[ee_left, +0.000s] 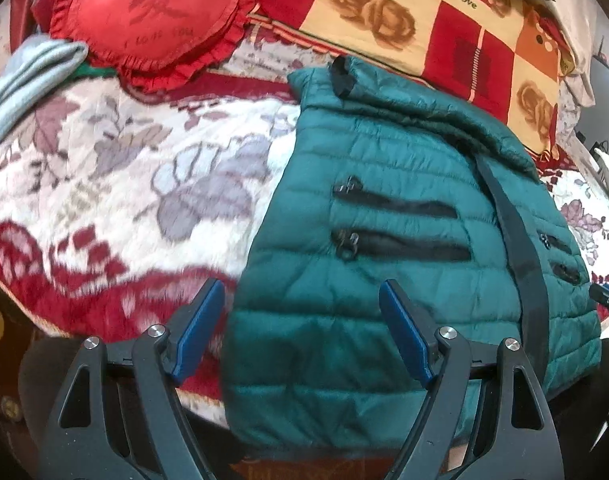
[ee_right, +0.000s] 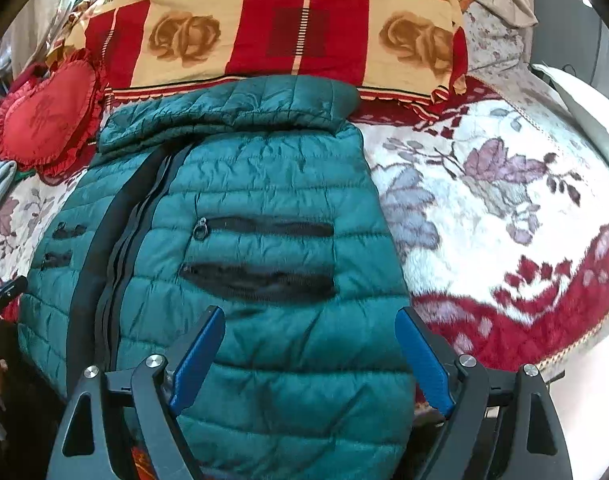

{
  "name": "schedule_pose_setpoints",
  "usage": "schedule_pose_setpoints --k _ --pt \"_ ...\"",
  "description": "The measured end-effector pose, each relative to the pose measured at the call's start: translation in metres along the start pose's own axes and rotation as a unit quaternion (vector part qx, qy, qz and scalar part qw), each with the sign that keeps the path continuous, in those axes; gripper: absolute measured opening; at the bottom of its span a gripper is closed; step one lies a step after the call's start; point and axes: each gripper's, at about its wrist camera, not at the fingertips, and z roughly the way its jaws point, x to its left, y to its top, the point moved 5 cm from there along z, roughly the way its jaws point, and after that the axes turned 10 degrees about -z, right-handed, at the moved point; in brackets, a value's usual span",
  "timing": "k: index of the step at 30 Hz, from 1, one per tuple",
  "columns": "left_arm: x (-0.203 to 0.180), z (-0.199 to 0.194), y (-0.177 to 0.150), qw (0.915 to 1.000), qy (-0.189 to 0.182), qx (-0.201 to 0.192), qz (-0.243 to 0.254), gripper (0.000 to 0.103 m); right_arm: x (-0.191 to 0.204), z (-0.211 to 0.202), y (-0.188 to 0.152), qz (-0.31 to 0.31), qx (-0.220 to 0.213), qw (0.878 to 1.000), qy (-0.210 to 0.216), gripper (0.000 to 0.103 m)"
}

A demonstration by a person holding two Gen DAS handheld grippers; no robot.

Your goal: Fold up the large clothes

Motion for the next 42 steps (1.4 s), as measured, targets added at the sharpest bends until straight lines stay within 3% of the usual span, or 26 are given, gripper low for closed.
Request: schedule_pose_setpoints --k 2,17,27,42 --pt "0.006 0.0 -0.005 1.0 -0.001 0.005 -0.008 0.08 -0.003 -0.002 -0.006 0.005 0.003 1.0 -0.002 0.09" --pt "0.018 0.009 -0.024 0.9977 -0.031 0.048 -0.037 0.08 -0.027 0.007 -0.043 0.036 0.055 0.998 0.021 0.091" --pt "0.037 0.014 -0.022 0.995 -0.035 0.066 -0.066 0.08 -0.018 0.021 -0.048 0.039 0.077 0.994 0.073 0.092" --pt "0.036 0.022 -0.031 0.9937 -0.045 0.075 -0.069 0.08 -0.012 0.03 -0.046 0.032 0.087 0.993 0.079 0.096"
